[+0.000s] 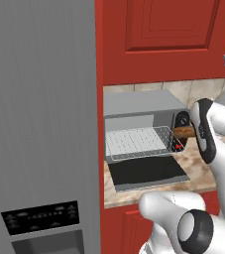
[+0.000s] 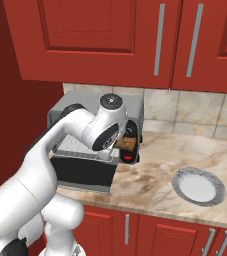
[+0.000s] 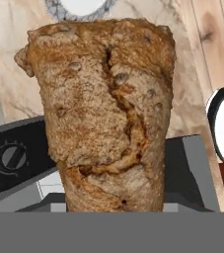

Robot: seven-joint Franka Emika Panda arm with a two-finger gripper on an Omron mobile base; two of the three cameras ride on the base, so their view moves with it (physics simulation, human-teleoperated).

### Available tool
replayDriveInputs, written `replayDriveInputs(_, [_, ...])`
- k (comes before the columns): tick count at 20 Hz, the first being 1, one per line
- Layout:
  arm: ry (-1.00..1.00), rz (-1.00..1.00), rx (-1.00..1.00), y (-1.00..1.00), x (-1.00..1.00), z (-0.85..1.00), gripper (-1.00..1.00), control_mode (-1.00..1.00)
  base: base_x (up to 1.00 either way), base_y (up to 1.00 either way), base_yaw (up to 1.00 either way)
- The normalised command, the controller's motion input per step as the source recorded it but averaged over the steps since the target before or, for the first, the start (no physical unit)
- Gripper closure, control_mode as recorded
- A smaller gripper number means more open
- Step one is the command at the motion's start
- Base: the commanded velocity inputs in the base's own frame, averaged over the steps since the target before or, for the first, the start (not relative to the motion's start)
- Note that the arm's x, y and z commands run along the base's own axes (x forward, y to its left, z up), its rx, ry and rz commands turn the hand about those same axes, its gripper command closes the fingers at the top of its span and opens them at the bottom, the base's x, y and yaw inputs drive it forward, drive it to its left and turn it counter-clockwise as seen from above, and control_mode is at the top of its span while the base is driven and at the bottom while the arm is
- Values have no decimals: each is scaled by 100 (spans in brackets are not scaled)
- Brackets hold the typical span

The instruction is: Pull the toaster oven rack outwards. Pick up the baguette from the plate and place it on the toaster oven rack. Close the toaster oven door fully and set the temperature to the lowest setting.

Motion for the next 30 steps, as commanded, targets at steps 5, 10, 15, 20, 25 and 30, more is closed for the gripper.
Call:
replayDriveInputs(5, [0,-2,-2,66,26,0,100,-100,0,0,0])
replayDriveInputs(10, [0,-1,0,50,19,0,100,-100,0,0,0])
replayDriveInputs(15, [0,0,0,48,14,-5,100,-100,0,0,0])
replayDriveInputs(20, [0,0,0,49,1,-12,100,-100,0,0,0])
replayDriveInputs(25, [7,0,1,21,1,-27,100,-100,0,0,0])
replayDriveInputs(30, [9,0,0,13,9,-30,100,-100,0,0,0])
